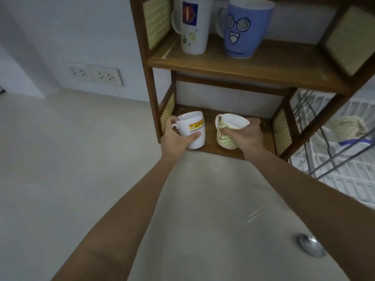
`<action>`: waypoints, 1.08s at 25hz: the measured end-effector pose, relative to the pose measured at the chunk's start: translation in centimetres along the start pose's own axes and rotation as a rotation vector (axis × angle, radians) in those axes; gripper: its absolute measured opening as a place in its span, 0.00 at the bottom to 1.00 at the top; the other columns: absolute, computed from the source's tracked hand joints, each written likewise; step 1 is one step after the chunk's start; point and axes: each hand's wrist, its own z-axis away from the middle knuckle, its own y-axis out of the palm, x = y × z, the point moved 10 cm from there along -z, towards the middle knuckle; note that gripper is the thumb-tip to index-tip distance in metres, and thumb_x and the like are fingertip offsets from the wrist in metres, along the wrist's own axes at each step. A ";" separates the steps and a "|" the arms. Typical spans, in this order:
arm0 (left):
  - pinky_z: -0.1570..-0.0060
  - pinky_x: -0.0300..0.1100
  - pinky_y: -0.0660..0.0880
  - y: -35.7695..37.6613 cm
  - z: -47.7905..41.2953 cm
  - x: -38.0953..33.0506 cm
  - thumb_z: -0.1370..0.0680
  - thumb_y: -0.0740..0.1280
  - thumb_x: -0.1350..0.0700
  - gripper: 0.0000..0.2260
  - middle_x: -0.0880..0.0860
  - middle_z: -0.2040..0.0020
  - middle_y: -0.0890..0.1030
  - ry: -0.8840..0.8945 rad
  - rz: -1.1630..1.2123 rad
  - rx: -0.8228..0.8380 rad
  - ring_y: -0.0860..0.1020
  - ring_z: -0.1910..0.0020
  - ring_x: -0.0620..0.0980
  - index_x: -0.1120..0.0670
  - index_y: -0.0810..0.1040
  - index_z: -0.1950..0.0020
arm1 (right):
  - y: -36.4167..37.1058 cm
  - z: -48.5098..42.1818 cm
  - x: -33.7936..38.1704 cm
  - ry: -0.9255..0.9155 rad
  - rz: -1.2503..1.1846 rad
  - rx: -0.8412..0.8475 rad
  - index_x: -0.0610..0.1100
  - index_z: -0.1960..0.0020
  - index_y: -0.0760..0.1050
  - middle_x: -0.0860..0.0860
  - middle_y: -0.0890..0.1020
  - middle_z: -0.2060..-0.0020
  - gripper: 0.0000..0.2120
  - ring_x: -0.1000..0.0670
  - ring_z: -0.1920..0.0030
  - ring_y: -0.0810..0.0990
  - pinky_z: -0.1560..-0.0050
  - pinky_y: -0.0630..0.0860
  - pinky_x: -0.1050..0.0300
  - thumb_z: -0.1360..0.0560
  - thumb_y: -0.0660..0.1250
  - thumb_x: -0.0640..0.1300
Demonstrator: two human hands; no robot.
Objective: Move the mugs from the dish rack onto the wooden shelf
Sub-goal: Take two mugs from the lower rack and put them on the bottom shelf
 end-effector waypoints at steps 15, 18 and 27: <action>0.51 0.53 0.78 0.7 -5.3 -0.8 0.38 0.80 0.53 0.30 0.52 0.47 0.78 0.164 -0.308 -0.098 0.77 0.48 0.55 0.53 0.64 0.46 | 6.0 -2.7 0.0 -0.095 0.139 -0.117 0.42 0.37 0.63 0.43 0.71 0.40 0.44 0.44 0.41 0.73 0.50 0.65 0.61 0.46 0.82 0.48; 0.51 0.52 0.77 0.9 -5.1 -1.0 0.38 0.80 0.52 0.31 0.53 0.45 0.77 0.155 -0.360 -0.106 0.77 0.46 0.56 0.52 0.65 0.44 | 6.8 -3.0 -0.3 -0.059 0.151 -0.067 0.42 0.35 0.59 0.42 0.68 0.37 0.46 0.43 0.39 0.71 0.47 0.67 0.59 0.43 0.81 0.47; 0.37 0.57 0.70 1.1 -2.0 -2.2 0.30 0.73 0.60 0.37 0.61 0.26 0.60 0.198 -0.655 -0.003 0.65 0.30 0.61 0.52 0.57 0.26 | 5.7 -0.6 0.5 -0.054 0.147 0.121 0.39 0.27 0.53 0.40 0.64 0.30 0.47 0.41 0.31 0.65 0.31 0.65 0.47 0.36 0.77 0.44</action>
